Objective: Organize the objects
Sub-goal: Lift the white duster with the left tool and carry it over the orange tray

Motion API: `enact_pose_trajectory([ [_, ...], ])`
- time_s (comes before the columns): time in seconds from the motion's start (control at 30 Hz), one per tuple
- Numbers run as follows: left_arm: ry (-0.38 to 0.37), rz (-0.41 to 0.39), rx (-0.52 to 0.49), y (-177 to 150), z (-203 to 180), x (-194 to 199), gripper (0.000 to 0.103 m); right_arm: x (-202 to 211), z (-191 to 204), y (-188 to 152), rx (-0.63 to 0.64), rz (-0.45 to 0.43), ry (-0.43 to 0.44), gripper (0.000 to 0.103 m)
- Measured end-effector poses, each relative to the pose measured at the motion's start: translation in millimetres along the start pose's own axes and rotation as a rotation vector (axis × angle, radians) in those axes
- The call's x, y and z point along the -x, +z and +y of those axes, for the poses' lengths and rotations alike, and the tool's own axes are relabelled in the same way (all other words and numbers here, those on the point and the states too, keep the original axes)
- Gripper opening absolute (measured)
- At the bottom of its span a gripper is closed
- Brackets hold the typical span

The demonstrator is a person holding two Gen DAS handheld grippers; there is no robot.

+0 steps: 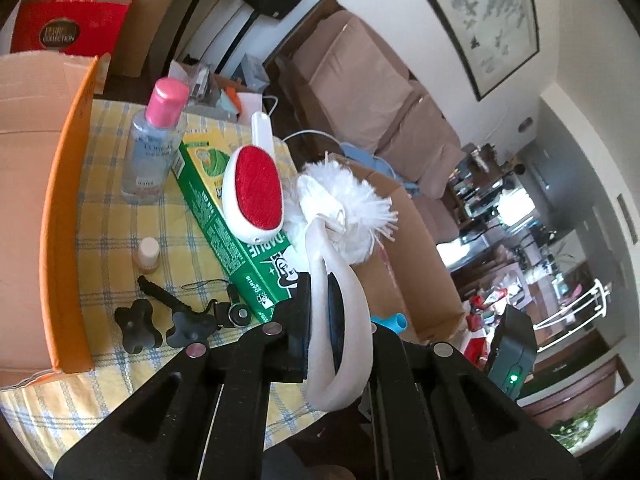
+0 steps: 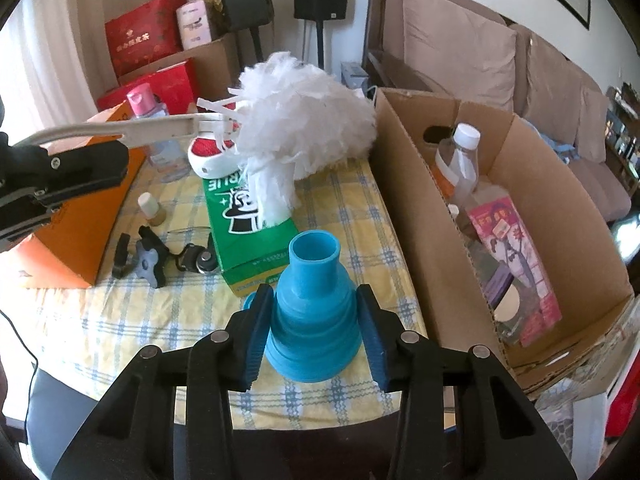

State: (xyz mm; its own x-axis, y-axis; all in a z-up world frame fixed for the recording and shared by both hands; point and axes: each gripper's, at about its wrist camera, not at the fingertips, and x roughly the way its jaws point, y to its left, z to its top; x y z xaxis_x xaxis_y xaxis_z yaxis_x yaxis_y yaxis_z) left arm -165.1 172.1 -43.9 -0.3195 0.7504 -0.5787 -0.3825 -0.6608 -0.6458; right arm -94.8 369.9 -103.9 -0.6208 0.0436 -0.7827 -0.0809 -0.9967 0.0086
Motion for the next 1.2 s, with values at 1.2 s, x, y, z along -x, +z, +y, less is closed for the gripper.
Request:
enact_pose_trajectory([
  [1.2,0.047,-0.294,0.084,4,74,193,0.007,65,122,45,0.227,-0.111,0.131,0.043],
])
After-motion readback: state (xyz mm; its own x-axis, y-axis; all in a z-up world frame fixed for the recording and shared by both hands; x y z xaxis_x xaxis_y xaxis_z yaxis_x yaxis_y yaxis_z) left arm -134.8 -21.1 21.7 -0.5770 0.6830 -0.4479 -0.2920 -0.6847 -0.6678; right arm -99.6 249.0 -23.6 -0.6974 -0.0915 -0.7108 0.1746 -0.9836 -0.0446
